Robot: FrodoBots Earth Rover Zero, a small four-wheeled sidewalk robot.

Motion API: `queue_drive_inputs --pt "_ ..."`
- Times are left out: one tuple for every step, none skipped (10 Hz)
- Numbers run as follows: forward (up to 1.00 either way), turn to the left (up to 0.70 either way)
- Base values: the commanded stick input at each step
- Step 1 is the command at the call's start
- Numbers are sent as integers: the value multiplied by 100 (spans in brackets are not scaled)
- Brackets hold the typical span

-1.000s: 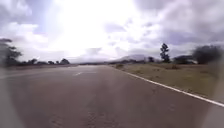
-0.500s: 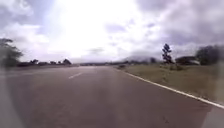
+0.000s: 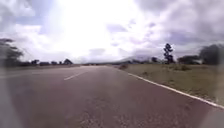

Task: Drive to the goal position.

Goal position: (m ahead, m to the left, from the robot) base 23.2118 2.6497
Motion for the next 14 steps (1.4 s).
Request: queue_drive_inputs --pt "100 0" --pt "100 0" --pt "100 0" --pt "100 0" --pt "100 0" --pt "100 0" --pt "100 0" --pt "100 0" --pt "100 0" --pt "100 0" --pt "100 0" --pt "100 0" --pt "100 0" --pt "100 0"
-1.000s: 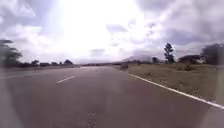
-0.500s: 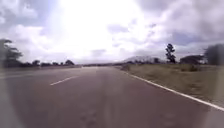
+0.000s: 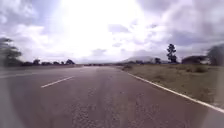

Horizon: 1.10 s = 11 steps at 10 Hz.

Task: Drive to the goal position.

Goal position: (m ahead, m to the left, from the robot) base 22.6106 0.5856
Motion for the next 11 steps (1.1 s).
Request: queue_drive_inputs --pt "100 0" --pt "100 0" --pt "100 0" --pt "100 0" --pt "100 0" --pt "100 0" --pt "100 0" --pt "100 0" --pt "100 0" --pt "100 0" --pt "100 0"
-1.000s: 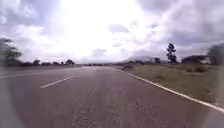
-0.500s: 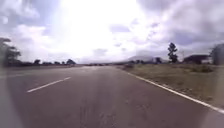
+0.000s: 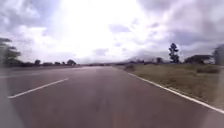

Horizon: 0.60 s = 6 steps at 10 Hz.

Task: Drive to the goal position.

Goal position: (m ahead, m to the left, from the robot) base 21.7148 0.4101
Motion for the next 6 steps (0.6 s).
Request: queue_drive_inputs --pt "100 0" --pt "100 0" --pt "100 0" --pt "100 0" --pt "100 0" --pt "100 0"
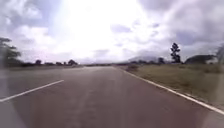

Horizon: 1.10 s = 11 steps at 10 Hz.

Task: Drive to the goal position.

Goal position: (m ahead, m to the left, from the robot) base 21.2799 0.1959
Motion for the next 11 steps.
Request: queue_drive_inputs --pt "100 0" --pt "100 0" --pt "100 0" --pt "100 0" --pt "100 0" --pt "100 0" --pt "100 0" --pt "100 0" --pt "100 0" --pt "100 0" --pt "100 0"
